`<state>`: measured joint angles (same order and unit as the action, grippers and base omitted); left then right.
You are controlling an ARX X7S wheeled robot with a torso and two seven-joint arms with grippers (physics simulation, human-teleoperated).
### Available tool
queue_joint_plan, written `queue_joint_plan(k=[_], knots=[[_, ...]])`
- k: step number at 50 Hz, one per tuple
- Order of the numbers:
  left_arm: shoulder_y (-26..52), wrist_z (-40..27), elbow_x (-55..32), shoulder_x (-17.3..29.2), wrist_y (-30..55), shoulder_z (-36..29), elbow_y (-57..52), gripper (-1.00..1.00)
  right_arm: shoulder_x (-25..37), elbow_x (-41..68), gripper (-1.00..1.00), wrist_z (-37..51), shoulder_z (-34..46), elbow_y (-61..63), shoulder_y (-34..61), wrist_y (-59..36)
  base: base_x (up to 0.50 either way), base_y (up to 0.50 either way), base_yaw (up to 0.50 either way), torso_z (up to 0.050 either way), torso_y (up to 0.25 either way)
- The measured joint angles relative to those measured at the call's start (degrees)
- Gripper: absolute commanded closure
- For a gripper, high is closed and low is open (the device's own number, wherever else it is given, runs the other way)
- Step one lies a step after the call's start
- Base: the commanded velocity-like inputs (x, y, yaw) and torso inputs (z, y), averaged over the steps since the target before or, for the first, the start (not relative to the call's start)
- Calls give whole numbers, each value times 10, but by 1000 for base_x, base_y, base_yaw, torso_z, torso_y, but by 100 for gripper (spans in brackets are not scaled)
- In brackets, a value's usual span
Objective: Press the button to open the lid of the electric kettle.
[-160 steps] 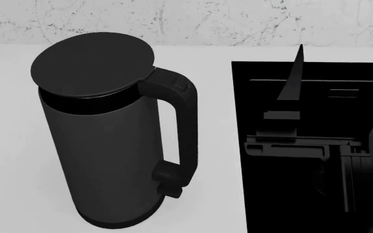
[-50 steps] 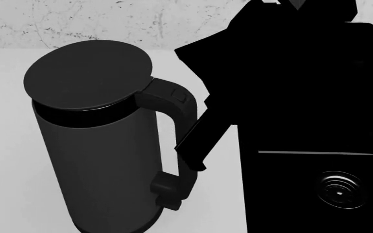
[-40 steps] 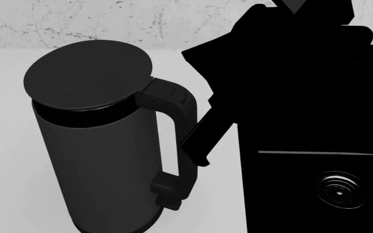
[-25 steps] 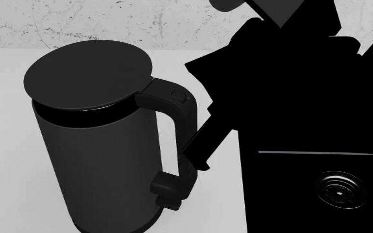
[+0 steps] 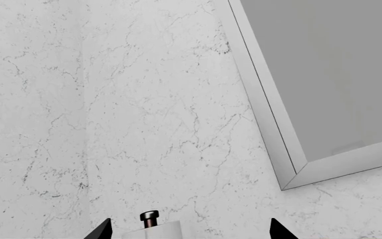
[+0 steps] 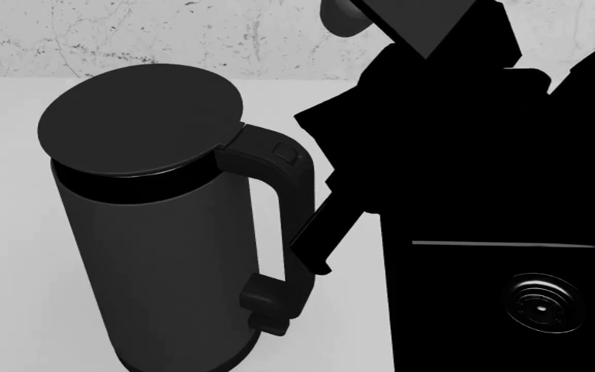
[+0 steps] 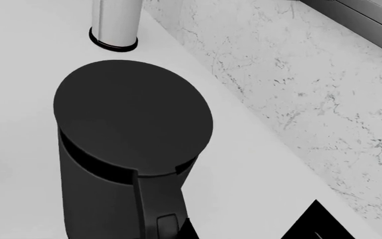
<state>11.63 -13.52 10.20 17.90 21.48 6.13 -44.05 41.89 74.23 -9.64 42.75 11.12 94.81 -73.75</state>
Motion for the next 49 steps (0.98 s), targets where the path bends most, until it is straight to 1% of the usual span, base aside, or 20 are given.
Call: queue_joint_plan(k=[49], knots=[[-2, -9, -6, 8, 5, 0, -3, -100, -13, -55, 100, -20, 52, -3, -28, 35, 0, 0, 1, 0, 0]])
